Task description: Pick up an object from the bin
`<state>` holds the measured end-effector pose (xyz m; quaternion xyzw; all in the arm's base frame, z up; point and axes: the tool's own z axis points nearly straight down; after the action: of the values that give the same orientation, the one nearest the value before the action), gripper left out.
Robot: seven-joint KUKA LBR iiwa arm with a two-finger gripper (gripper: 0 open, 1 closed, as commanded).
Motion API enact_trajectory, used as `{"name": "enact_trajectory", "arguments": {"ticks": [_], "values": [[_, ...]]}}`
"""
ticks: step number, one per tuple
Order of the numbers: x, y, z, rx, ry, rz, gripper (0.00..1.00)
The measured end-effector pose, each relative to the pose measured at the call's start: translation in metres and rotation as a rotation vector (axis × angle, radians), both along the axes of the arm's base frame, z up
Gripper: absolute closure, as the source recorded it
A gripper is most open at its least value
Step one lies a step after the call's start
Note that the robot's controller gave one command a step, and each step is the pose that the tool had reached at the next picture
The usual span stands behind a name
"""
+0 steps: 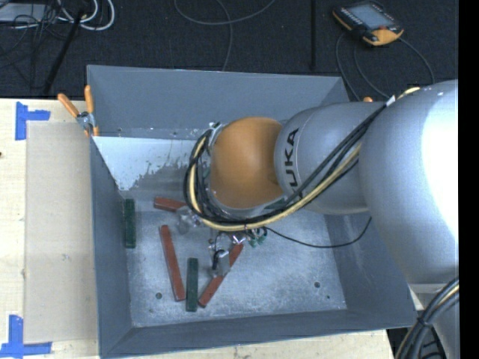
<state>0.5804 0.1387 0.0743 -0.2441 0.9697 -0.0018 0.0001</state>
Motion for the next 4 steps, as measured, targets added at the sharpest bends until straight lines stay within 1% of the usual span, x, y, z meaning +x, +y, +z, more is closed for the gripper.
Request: {"name": "enact_trajectory", "arguments": {"ticks": [1, 2, 3, 4], "values": [[-0.016, -0.018, 0.001, 0.005, 0.004, 0.019, 0.0], [-0.018, -0.074, -0.002, 0.005, 0.003, 0.142, 0.0], [-0.036, -0.093, -0.003, -0.002, 0.004, 0.062, 0.0], [0.027, -0.161, -0.004, 0.004, -0.001, -0.005, 1.0]]}}
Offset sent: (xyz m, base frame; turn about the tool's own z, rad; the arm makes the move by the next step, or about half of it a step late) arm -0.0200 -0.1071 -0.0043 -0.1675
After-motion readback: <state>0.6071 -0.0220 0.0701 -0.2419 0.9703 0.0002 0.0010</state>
